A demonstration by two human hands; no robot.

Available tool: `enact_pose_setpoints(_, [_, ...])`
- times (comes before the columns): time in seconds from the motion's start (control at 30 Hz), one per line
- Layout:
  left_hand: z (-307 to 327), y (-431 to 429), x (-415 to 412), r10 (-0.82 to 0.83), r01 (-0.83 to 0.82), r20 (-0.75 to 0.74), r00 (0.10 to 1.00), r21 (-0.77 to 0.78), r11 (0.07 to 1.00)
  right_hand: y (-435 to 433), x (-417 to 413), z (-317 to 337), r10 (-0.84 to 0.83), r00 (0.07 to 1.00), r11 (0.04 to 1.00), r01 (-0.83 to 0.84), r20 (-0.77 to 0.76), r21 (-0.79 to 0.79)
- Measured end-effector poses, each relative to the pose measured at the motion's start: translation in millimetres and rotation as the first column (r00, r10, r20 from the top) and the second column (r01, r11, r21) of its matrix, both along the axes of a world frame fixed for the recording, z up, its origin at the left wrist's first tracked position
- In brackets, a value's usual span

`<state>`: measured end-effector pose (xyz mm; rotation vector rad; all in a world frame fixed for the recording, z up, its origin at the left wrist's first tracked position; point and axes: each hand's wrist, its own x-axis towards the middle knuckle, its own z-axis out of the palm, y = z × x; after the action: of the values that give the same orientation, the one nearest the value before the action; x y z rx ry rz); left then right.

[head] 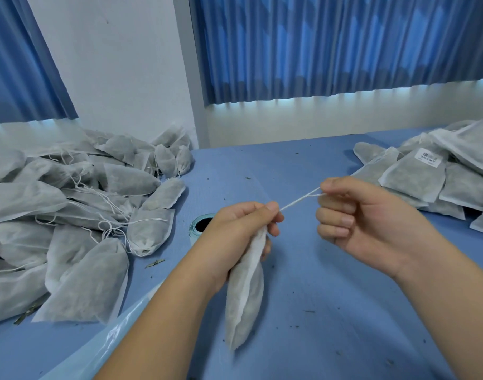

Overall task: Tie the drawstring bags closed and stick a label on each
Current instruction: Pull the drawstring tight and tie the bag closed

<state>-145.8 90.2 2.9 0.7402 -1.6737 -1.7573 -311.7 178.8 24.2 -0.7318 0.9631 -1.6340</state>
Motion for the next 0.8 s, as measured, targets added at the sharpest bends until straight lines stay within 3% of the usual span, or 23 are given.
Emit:
enact_pose_setpoints(0.2, [-10.4,1.9,-3.7,-0.311,0.305,0.05,0.949,0.107,0.946,-7.6,-12.8,-2.6,-0.255,0.962,0.967,0.25,0.103,0.055])
enact_pose_setpoints(0.4, [-18.4,0.7,-1.3,-0.489,0.478,0.257,0.834,0.107,0.872,-5.4,-15.1,-5.3,-0.343,0.938,0.937,0.346,0.056,-0.055])
enact_pose_setpoints(0.5, [-21.1,1.7,-5.5,-0.402,0.407,0.304,0.864,0.047,0.912,-2.5,-11.0,-5.5,-0.367,0.929,0.926,0.36,-0.044,-0.116])
enact_pose_setpoints(0.63, [-21.0,3.8,-15.1,-0.084,0.087,0.223,0.971,-0.003,0.996,-0.7,-2.6,-5.5,-0.427,0.858,0.898,0.363,-0.286,-0.25])
enact_pose_setpoints(0.73, [-18.5,1.1,-15.6,0.097,-0.098,0.12,0.988,0.002,0.995,-2.5,5.0,-8.1,-0.465,0.687,0.883,0.311,-0.558,-0.352])
enact_pose_setpoints(0.8, [-17.5,-1.3,-14.5,0.163,-0.164,0.076,0.984,0.011,0.986,-5.1,9.8,-13.8,-0.467,0.495,0.884,0.263,-0.733,-0.386])
